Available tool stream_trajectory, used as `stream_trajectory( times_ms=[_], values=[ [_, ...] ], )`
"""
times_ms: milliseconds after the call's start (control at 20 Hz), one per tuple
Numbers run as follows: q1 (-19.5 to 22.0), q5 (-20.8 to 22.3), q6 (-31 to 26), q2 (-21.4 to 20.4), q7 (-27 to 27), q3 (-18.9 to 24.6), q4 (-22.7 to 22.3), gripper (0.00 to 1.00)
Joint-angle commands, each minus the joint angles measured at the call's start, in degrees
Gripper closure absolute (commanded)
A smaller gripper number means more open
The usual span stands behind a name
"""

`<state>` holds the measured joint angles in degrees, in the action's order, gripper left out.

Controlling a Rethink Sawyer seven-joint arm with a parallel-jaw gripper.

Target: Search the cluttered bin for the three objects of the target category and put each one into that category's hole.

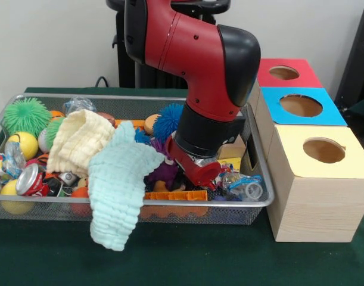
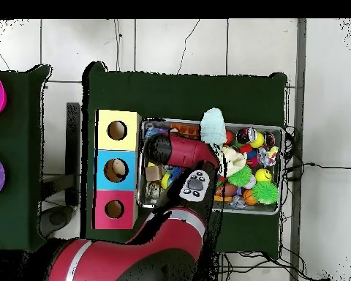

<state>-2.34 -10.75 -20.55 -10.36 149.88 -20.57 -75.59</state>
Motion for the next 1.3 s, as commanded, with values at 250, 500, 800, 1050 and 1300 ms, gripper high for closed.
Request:
stream_trajectory(
  times_ms=[250,500,800,1050,1300],
  values=[
    [3.25,2.93,4.15,0.63,0.48,6.39,-1.51,0.0],
    [4.24,3.35,4.23,-1.09,-0.14,8.14,-3.28,0.0],
    [8.27,4.71,3.16,-4.84,-3.56,15.77,-7.43,0.0],
    [11.24,5.92,5.44,-3.56,-4.27,22.18,-7.92,0.0],
    [11.0,6.38,4.97,-4.24,-2.37,23.33,-8.8,0.0]
  ],
)
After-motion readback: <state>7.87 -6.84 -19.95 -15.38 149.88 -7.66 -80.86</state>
